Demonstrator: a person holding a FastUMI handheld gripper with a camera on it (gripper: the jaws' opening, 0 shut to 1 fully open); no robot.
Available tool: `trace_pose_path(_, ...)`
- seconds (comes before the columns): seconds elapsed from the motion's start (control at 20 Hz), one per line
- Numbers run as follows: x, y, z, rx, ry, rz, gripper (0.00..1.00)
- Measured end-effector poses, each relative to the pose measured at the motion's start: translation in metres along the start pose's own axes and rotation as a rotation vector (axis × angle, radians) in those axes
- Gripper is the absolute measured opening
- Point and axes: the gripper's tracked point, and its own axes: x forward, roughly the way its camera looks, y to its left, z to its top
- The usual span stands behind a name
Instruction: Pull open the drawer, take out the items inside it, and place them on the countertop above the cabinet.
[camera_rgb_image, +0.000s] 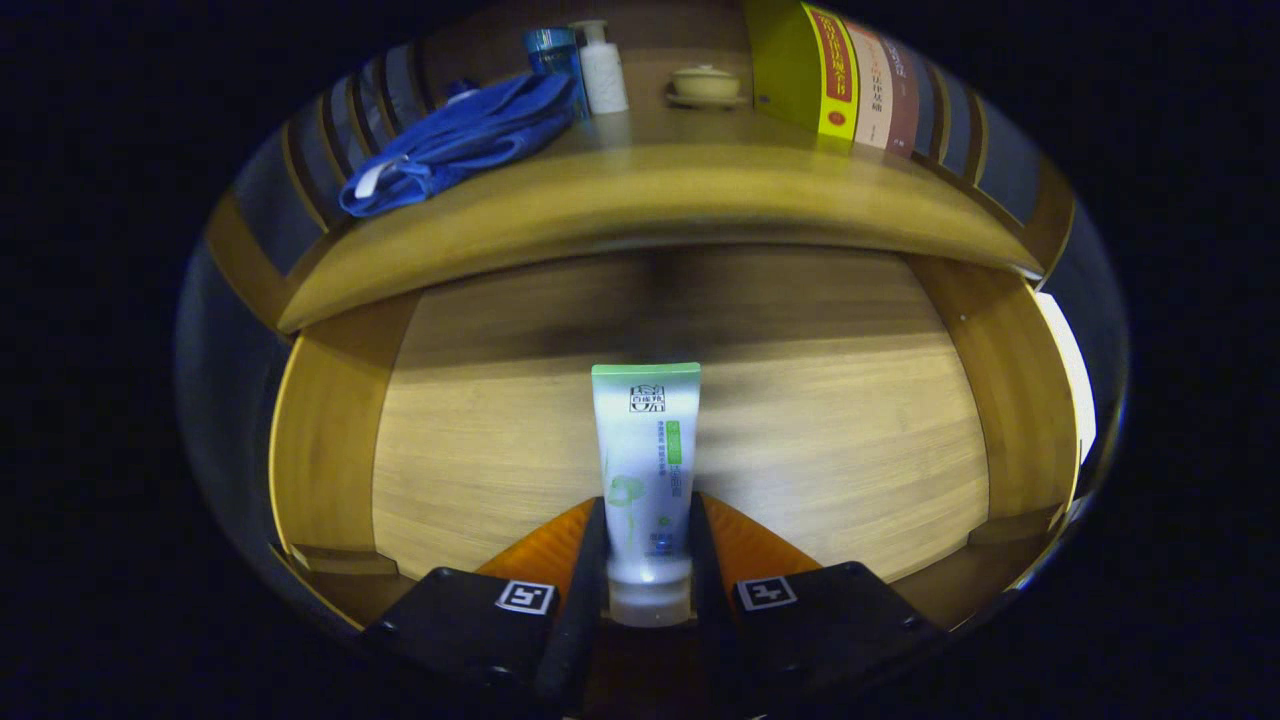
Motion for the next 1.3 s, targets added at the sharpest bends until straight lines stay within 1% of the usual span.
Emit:
trace_pose_path(0.3, -0.026, 0.004, 0.016, -0.016, -0.108, 0.034, 0.52)
trace_pose_path(0.45, -0.051, 0.010, 0.022, -0.023, -0.152, 0.054, 0.52)
trace_pose_path(0.7, -0.074, 0.019, 0.051, -0.009, -0.258, 0.076, 0.52)
trace_pose_path(0.8, -0.076, 0.021, 0.071, 0.004, -0.314, 0.078, 0.52)
trace_pose_path(0.95, -0.073, 0.018, 0.102, -0.018, -0.388, 0.051, 0.52)
trace_pose_path(1.1, -0.062, 0.016, 0.134, -0.025, -0.428, 0.046, 0.52)
trace_pose_path(1.3, -0.039, -0.001, 0.178, -0.007, -0.470, 0.004, 0.52)
